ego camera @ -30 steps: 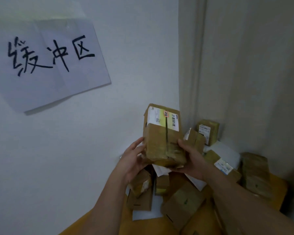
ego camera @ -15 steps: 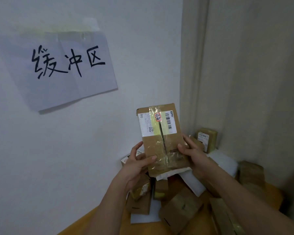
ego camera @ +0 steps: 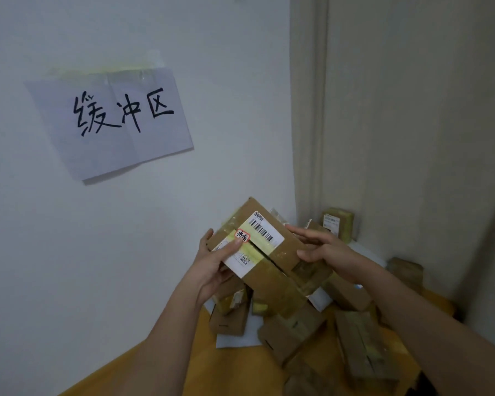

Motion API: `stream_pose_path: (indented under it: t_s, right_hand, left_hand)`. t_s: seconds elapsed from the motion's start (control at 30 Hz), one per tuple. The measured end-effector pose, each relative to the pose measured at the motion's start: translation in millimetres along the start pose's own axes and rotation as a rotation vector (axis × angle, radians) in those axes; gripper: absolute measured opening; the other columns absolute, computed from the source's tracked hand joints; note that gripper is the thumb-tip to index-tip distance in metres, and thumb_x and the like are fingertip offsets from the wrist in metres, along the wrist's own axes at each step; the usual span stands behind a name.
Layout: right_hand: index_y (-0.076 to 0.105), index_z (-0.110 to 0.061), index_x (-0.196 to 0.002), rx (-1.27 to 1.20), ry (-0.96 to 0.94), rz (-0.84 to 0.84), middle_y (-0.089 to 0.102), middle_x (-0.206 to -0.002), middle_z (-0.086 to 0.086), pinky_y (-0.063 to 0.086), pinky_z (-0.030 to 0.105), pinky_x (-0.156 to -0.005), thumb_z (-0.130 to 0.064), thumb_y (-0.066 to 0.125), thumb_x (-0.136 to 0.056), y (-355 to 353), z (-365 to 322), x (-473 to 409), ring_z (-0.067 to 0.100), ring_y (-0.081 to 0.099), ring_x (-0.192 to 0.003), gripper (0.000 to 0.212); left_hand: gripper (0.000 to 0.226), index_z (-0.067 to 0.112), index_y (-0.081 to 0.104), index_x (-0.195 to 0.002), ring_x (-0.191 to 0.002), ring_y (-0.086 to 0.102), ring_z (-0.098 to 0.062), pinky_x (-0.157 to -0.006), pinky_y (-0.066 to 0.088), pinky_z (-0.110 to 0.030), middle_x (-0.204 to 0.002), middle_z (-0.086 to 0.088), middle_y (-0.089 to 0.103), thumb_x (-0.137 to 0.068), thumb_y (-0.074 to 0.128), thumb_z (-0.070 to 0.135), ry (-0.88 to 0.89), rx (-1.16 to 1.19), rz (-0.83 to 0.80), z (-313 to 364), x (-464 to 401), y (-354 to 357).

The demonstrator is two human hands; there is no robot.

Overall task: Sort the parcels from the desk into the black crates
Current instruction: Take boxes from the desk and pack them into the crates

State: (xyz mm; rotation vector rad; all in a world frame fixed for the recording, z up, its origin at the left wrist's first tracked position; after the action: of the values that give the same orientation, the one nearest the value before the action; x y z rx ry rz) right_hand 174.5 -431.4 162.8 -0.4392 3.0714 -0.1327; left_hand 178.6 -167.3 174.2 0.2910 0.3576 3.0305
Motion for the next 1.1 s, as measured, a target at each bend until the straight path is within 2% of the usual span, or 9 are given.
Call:
stream_pose_path:
  t_s: [0.13, 0.23, 0.37, 0.53, 0.6, 0.7, 0.83, 0.97, 1.1]
  right_hand:
    - [0.052, -0.057, -0.127, -0.04, 0.027, 0.015, 0.061, -0.133, -0.001, 0.051, 0.04, -0.1, -0.041, 0.082, -0.068, 2, 4, 31, 0.017, 0.065, -0.114, 0.068]
    - [0.032, -0.067, -0.136, -0.114, 0.064, 0.118, 0.048, -0.145, 0.001, 0.049, 0.051, -0.101, -0.067, 0.088, -0.047, 6, 22, 46, 0.023, 0.058, -0.122, 0.105]
    - [-0.001, -0.057, -0.149, -0.2, 0.157, 0.04, 0.026, -0.157, -0.009, 0.048, 0.053, -0.099, -0.063, 0.084, -0.058, 38, 42, 65, 0.022, 0.047, -0.131, 0.125]
    - [0.006, -0.054, -0.149, -0.229, 0.236, -0.018, 0.039, -0.153, -0.005, 0.041, 0.056, -0.108, -0.073, 0.087, -0.037, 103, 69, 81, 0.024, 0.05, -0.13, 0.14]
    - [0.017, -0.044, -0.152, -0.214, 0.227, -0.031, 0.049, -0.144, -0.005, 0.043, 0.053, -0.107, -0.07, 0.088, -0.04, 125, 66, 88, 0.023, 0.053, -0.125, 0.134]
    - [0.032, -0.034, -0.142, -0.137, 0.208, -0.073, 0.054, -0.136, -0.005, 0.043, 0.048, -0.108, -0.055, 0.084, -0.067, 152, 58, 96, 0.022, 0.052, -0.126, 0.093]
    - [0.017, -0.049, -0.15, 0.098, 0.168, -0.212, 0.043, -0.151, -0.005, 0.038, 0.053, -0.112, -0.079, 0.08, -0.047, 190, 56, 98, 0.025, 0.043, -0.138, 0.124]
    - [0.01, -0.048, -0.152, 0.195, 0.112, -0.332, 0.025, -0.161, -0.003, 0.027, 0.051, -0.118, -0.059, 0.077, -0.07, 262, 37, 114, 0.025, 0.028, -0.146, 0.107]
    - [0.017, -0.039, -0.152, 0.09, 0.141, -0.421, 0.042, -0.149, 0.0, 0.03, 0.046, -0.118, -0.036, 0.079, -0.078, 365, 31, 146, 0.021, 0.041, -0.137, 0.098]
  left_hand:
    - [0.077, 0.016, 0.049, -0.138, -0.098, 0.072, -0.027, -0.07, 0.06, -0.043, -0.109, -0.011, 0.074, -0.07, 0.084, 0.026, 0.003, -0.047, 0.03, -11, 39, 9]
    - [0.05, 0.01, 0.063, -0.124, -0.099, 0.072, -0.027, -0.083, 0.059, -0.047, -0.106, -0.011, 0.074, -0.08, 0.077, 0.029, 0.024, 0.01, 0.124, -26, 74, 14]
    - [0.04, 0.009, 0.066, -0.119, -0.097, 0.072, -0.025, -0.082, 0.059, -0.046, -0.107, -0.011, 0.074, -0.086, 0.072, 0.03, 0.006, 0.104, 0.249, -55, 123, 5]
    - [0.043, 0.011, 0.064, -0.121, -0.102, 0.07, -0.025, -0.086, 0.057, -0.042, -0.111, -0.01, 0.073, -0.089, 0.067, 0.04, -0.059, 0.13, 0.397, -79, 182, -31]
    - [0.044, 0.012, 0.066, -0.117, -0.108, 0.064, -0.028, -0.093, 0.052, -0.043, -0.112, -0.01, 0.071, -0.09, 0.063, 0.046, -0.135, 0.055, 0.422, -81, 206, -53]
    - [0.044, 0.019, 0.072, -0.107, -0.111, 0.058, -0.027, -0.097, 0.049, -0.046, -0.113, -0.006, 0.068, -0.086, 0.062, 0.056, -0.211, -0.034, 0.444, -79, 242, -89]
    - [0.048, 0.022, 0.069, -0.113, -0.105, 0.064, -0.024, -0.092, 0.05, -0.048, -0.104, -0.002, 0.075, -0.079, 0.068, 0.056, -0.214, -0.113, 0.455, -79, 284, -120]
    - [0.046, 0.017, 0.064, -0.117, -0.097, 0.07, -0.024, -0.088, 0.053, -0.046, -0.098, -0.003, 0.077, -0.084, 0.069, 0.049, -0.18, -0.135, 0.552, -86, 337, -169]
    - [0.046, 0.013, 0.064, -0.114, -0.092, 0.072, -0.026, -0.09, 0.055, -0.051, -0.095, -0.006, 0.077, -0.084, 0.07, 0.047, -0.181, -0.162, 0.648, -89, 416, -242]
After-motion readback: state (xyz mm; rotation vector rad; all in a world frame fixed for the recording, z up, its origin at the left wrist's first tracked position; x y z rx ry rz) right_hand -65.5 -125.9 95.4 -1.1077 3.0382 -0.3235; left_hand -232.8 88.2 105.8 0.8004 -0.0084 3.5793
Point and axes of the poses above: each hand's wrist, its own x-axis away from the middle knuckle, its own y-axis out of the palm, z = x × y, the point moved 1 cm from there along -x, towards the middle knuckle
